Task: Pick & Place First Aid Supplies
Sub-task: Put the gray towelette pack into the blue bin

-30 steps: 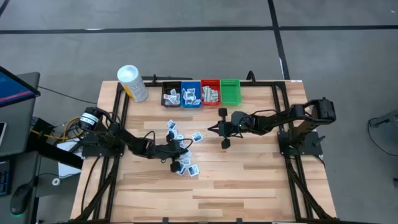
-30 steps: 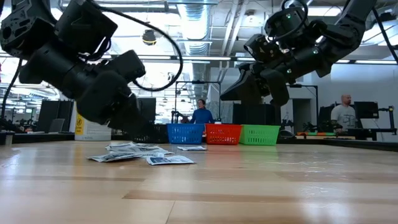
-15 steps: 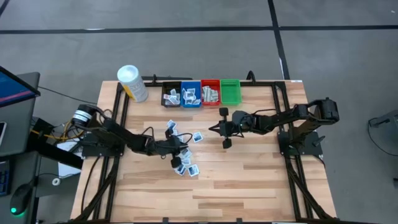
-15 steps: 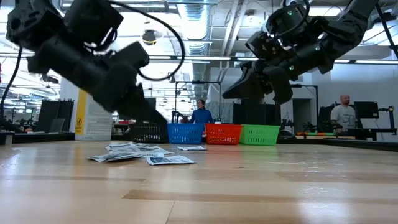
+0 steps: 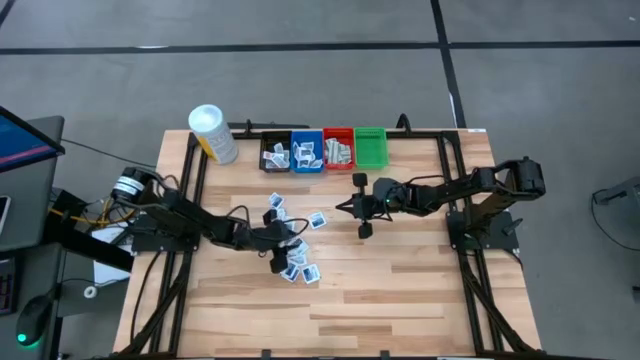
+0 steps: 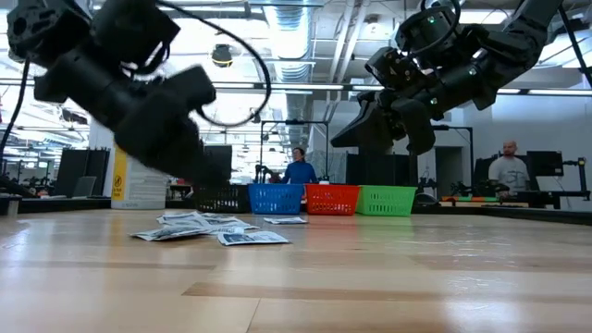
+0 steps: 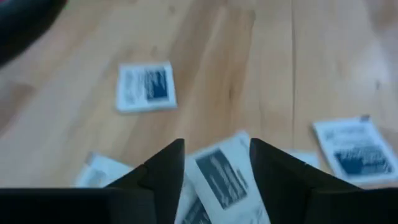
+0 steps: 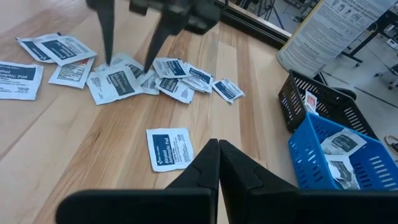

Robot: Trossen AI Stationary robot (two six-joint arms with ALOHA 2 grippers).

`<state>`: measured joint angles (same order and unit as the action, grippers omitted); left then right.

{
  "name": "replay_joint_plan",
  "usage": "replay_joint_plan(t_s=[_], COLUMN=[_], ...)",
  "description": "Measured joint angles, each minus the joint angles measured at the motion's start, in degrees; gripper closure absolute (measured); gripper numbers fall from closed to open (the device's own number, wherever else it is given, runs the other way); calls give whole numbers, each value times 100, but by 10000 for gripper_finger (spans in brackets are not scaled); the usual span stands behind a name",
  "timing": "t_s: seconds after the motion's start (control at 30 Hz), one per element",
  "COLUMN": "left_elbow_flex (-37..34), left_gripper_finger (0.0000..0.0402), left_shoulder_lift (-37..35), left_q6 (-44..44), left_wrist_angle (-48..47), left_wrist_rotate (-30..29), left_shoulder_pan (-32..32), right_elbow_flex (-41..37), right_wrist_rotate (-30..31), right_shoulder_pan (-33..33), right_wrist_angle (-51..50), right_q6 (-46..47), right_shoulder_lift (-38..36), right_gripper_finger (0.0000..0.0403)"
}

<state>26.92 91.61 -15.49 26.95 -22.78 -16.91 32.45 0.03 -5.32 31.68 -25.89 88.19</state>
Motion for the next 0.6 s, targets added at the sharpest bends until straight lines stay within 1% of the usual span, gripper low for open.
replay_joint_plan(t_s=[0.13, 0.3, 0.43, 0.6], left_elbow_flex=[46, 179, 172, 170], left_gripper_finger=[207, 220, 252, 313], left_shoulder_lift=[469, 818, 846, 816], left_q6=[-9, -7, -135, -135], left_wrist_angle=[10, 157, 160, 112], left_wrist_rotate=[203, 183, 184, 183], left_shoulder_pan=[-4, 17, 65, 66], right_elbow_flex=[0, 0, -2, -2], right_wrist_rotate=[-1, -2, -2, -2], right_shoulder_pan=[0, 0, 0, 0], right_wrist_angle=[2, 2, 2, 2], right_q6=[0, 0, 0, 0], right_shoulder_lift=[1, 3, 3, 3], right_gripper_finger=[403, 403, 403, 403])
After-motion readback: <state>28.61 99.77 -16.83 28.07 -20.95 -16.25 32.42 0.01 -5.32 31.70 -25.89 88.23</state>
